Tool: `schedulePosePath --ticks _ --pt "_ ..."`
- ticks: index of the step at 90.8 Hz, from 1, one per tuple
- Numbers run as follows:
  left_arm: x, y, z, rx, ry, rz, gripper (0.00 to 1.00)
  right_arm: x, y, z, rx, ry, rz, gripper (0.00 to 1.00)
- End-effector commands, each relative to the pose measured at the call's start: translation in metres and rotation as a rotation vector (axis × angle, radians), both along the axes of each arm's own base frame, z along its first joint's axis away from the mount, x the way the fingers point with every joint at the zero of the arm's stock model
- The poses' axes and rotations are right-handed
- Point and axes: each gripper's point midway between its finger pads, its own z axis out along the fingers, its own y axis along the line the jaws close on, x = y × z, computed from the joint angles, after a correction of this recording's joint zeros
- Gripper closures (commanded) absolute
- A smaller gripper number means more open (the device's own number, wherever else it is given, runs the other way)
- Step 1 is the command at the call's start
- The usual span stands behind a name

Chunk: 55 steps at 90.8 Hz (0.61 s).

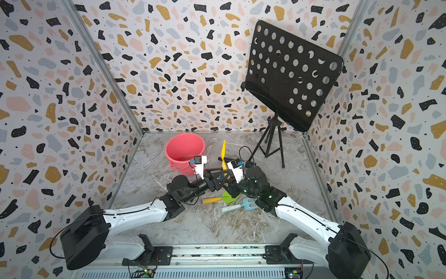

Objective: Organize the gardening tools
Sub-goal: Pick up the gardening tool from the center of the board.

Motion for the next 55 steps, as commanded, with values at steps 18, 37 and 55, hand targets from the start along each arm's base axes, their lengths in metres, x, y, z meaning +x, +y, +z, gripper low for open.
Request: schedulePosePath --ticks 18,37,55 --pt "0.008 0.036 0.02 0.212 -0.009 0.177 0.01 0.01 -0.023 0.002 -0.193 -0.126 -0.068 1.0" --pt "0.011 0.07 0.05 0.378 -0.053 0.304 0.01 0.015 -0.039 -0.007 -0.316 -0.173 -0.133 1.0" --pt "0.015 0.079 0.063 0.527 -0.027 0.318 0.0 0.017 -0.042 -0.008 -0.388 -0.227 -0.148 1.0"
